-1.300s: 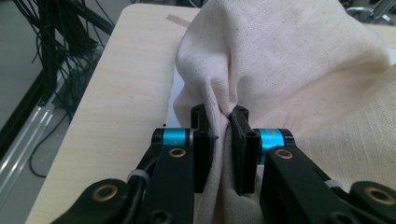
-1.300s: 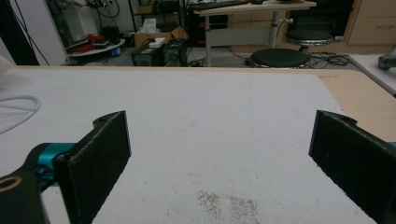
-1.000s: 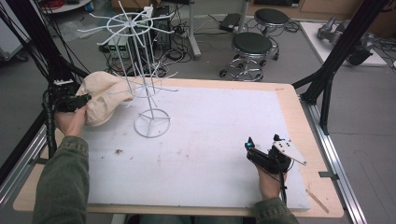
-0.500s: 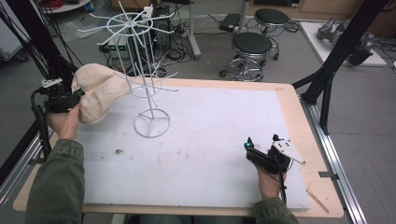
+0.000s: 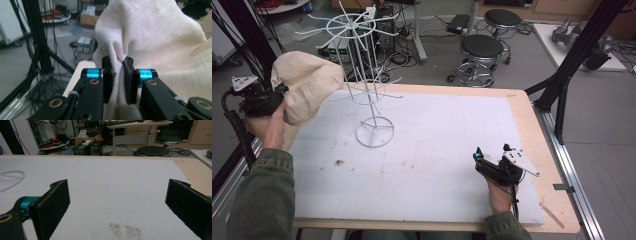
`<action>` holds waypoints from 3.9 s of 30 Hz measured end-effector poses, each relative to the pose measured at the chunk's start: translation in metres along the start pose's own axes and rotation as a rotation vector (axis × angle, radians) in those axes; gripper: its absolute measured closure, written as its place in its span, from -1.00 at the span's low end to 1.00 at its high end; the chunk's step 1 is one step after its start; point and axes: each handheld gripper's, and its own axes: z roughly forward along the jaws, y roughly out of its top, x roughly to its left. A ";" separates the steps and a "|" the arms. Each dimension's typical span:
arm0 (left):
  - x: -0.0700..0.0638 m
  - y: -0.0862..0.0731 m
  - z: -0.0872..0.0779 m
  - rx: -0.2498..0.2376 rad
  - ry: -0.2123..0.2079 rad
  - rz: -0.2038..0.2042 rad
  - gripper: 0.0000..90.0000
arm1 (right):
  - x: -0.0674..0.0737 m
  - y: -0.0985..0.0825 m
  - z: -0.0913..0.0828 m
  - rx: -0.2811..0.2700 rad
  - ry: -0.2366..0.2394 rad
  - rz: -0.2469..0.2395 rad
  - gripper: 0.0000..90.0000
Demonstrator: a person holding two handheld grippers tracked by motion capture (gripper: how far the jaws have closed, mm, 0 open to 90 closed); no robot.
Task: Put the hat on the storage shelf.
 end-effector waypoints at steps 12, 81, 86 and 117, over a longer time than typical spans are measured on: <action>-0.002 0.028 -0.028 -0.101 0.016 0.025 0.78 | 0.001 0.000 0.000 0.002 0.008 -0.002 -0.89; -0.043 0.128 -0.144 -0.660 -0.516 -0.183 0.77 | 0.001 0.000 0.000 -0.007 0.029 0.004 -0.89; -0.056 0.136 -0.141 -0.662 -0.532 -0.176 0.77 | 0.001 0.001 0.000 -0.007 0.030 0.006 -0.89; -0.090 0.123 -0.101 -0.629 -0.528 -0.189 0.76 | 0.002 0.001 -0.004 -0.018 0.036 0.003 -0.89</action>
